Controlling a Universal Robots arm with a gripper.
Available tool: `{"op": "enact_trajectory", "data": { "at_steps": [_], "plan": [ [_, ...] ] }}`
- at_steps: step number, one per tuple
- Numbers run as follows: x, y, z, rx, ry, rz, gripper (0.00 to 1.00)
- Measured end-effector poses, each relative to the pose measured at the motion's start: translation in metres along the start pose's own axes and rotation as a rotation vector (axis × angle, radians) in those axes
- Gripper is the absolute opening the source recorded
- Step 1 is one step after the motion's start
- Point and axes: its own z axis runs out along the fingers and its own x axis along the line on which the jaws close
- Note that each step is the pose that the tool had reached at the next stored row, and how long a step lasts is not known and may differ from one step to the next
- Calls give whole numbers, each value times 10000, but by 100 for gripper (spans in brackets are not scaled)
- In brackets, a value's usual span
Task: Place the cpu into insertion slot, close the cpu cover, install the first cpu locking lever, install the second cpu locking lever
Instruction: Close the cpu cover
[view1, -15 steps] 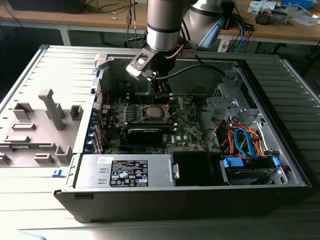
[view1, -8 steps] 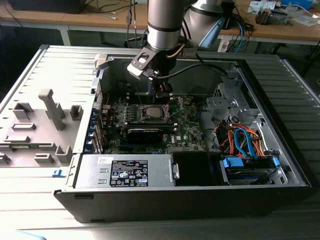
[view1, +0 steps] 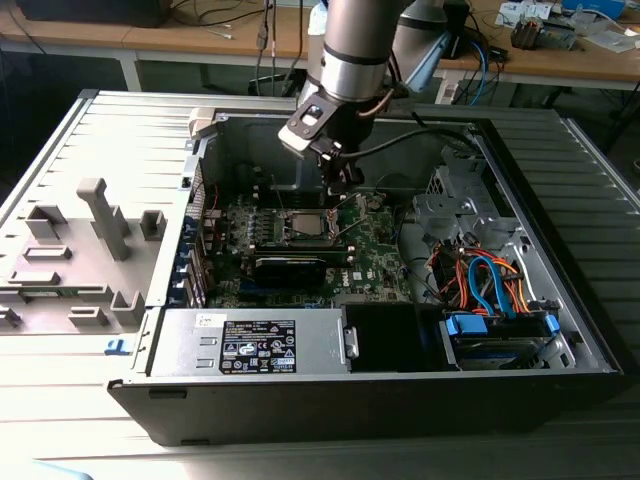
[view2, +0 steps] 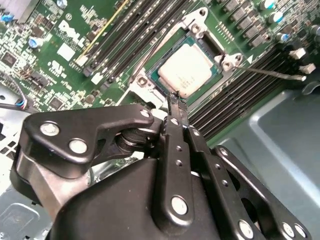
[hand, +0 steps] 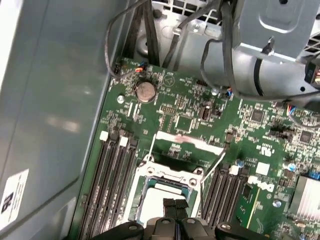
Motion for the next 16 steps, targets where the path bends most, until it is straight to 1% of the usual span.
{"op": "enact_trajectory", "data": {
  "at_steps": [1,2,4,5,6,10,12,15,16],
  "plan": [
    [-17,59,-15,86,24,-2,11],
    [-26,88,-31,127,36,-5,11],
    [-37,124,-49,183,52,-5,11],
    [-48,162,-63,246,69,-9,11],
    [-63,212,-74,337,98,-13,11],
    [-94,320,-94,549,154,-21,11],
    [-120,409,-104,727,205,-29,11],
    [-150,514,-113,946,267,-39,11],
    [-166,570,-116,1078,304,-44,11]
  ]
}}
